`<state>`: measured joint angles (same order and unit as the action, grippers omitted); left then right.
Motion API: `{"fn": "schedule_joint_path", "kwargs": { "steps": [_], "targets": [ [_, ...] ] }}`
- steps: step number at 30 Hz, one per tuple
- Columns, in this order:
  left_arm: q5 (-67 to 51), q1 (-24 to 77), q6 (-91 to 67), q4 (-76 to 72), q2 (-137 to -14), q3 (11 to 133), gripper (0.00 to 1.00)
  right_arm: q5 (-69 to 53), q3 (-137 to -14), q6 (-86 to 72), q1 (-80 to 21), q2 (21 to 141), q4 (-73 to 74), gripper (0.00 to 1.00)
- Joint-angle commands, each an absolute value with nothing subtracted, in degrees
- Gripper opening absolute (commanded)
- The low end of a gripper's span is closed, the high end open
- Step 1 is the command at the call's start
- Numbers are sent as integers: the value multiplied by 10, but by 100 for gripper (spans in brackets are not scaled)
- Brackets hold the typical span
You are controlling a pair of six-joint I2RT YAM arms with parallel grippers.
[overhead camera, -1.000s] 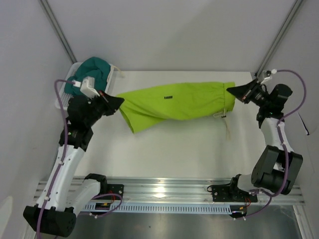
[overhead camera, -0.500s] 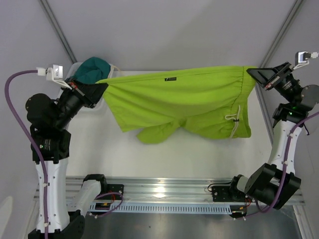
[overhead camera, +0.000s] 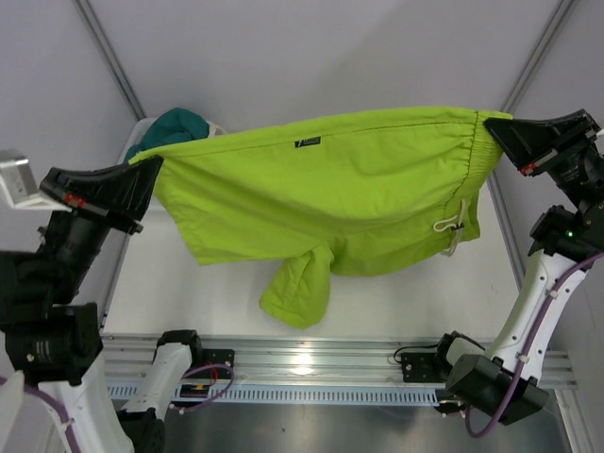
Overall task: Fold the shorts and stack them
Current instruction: Flatten the shorts out
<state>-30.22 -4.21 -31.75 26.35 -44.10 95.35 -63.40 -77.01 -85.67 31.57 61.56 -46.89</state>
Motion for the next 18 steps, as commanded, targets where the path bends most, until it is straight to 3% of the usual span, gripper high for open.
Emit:
{"fn": "schedule_joint_path", "kwargs": {
  "steps": [1, 8, 14, 18],
  "targets": [
    [-282, -51, -302, 308, -407, 984, 0, -617, -801, -793, 321, 553, -358, 0],
    [-242, -51, -262, 366, -364, 1037, 0, -599, -875, -613, 306, 449, -79, 0],
    [-230, -46, -261, 374, -396, 1053, 0, -592, -883, -594, 280, 484, -39, 0],
    [-229, -45, -293, 302, -423, 949, 0, -598, -832, -635, 277, 546, -87, 0]
  ]
}}
